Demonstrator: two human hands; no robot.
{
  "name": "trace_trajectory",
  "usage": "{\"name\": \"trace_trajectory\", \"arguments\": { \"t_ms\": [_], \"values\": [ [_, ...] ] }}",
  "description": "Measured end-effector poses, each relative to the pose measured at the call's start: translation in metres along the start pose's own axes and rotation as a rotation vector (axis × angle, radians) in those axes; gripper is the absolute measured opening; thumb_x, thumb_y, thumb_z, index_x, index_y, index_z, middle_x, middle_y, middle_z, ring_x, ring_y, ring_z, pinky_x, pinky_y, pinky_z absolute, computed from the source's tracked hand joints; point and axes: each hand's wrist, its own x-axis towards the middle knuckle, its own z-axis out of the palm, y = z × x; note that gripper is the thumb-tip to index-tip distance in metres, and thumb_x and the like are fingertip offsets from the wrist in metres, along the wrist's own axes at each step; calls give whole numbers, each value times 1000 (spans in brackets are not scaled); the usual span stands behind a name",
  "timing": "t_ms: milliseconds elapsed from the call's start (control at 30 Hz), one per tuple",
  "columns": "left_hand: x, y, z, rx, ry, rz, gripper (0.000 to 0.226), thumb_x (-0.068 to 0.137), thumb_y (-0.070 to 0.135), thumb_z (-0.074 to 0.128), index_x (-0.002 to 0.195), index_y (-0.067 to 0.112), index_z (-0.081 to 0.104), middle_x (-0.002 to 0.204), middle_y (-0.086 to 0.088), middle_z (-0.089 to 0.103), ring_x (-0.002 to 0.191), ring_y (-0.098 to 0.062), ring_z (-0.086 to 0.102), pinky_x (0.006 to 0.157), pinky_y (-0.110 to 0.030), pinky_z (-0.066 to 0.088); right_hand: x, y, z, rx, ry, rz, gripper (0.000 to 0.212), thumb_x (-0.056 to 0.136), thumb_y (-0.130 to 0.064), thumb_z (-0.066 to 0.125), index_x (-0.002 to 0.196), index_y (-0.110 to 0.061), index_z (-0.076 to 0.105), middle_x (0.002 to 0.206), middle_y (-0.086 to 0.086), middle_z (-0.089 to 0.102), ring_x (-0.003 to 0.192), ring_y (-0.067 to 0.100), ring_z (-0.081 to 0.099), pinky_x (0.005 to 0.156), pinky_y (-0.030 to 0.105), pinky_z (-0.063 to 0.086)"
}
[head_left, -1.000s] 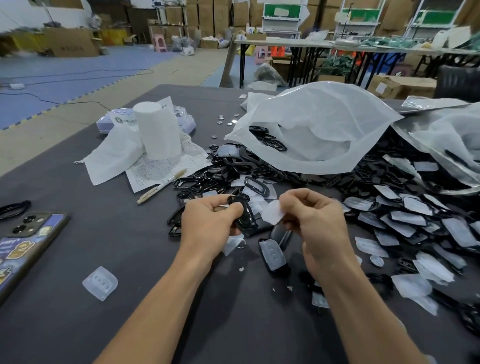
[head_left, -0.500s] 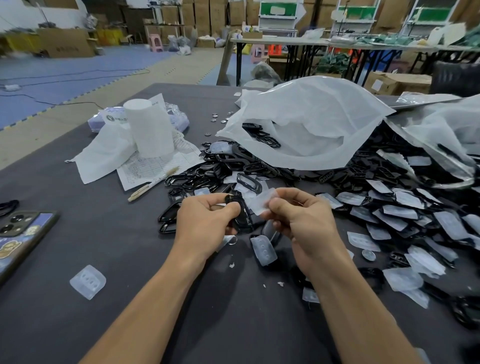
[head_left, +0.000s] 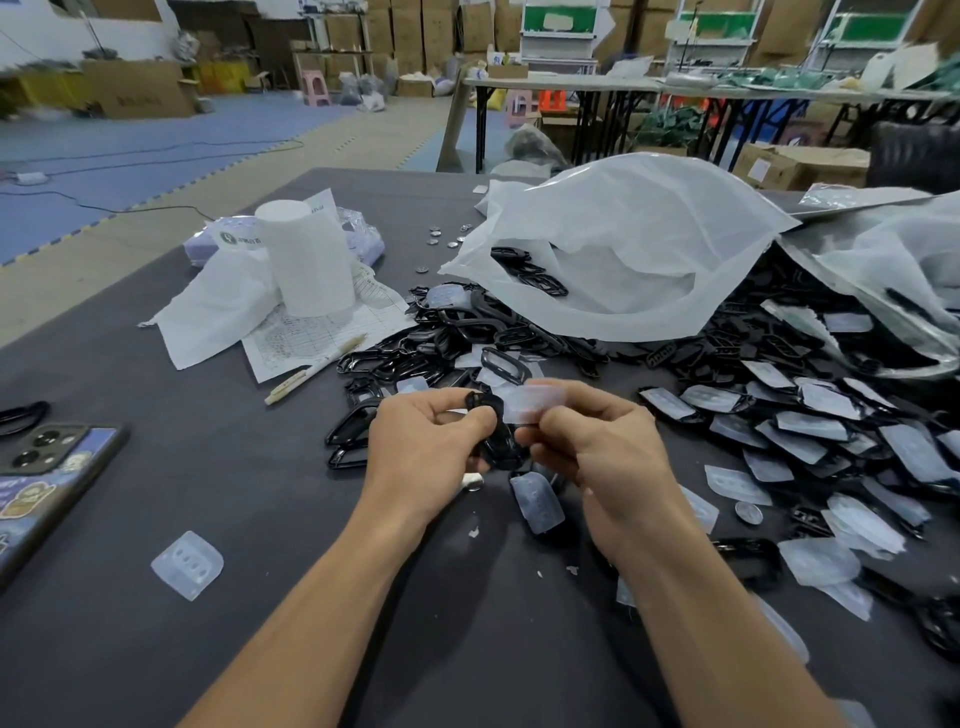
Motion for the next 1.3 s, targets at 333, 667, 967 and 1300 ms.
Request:
{"name": "trace_trajectory", "arguments": {
  "t_ms": [333, 667, 967, 1300],
  "values": [
    [-6, 0, 5, 61, 36, 61, 20, 81, 23, 75, 83, 42, 80, 71, -13, 76, 63, -29, 71, 66, -56, 63, -2, 5, 5, 37, 73, -17, 24, 86, 1, 74, 66, -14, 74, 62, 5, 63, 54, 11, 56, 48, 18, 45],
    [-2, -4, 7, -46, -15, 33, 14, 72, 27, 75, 83, 32, 82, 70, -12, 76, 58, -22, 67, 65, -62, 59, 2, 14, 2, -902, 179, -419, 22, 79, -18, 72, 94, -34, 65, 62, -12, 66, 60, 8, 61, 64, 30, 54],
    [-3, -6, 7, -17, -14, 30, 8, 85, 29, 79, 88, 36, 82, 75, -3, 79, 75, -33, 77, 70, -55, 63, 2, 14, 6, -257, 164, -129, 9, 82, -25, 83, 74, -26, 80, 55, -9, 65, 48, 4, 55, 55, 25, 45],
    [-6, 5, 6, -360, -268, -123, 15, 99, 10, 67, 98, 4, 81, 101, -23, 78, 99, -33, 77, 82, -31, 63, 0, 25, 16, -591, 324, -330, 15, 84, -35, 81, 70, -30, 77, 64, -23, 71, 66, -3, 69, 68, 23, 55]
  ]
}}
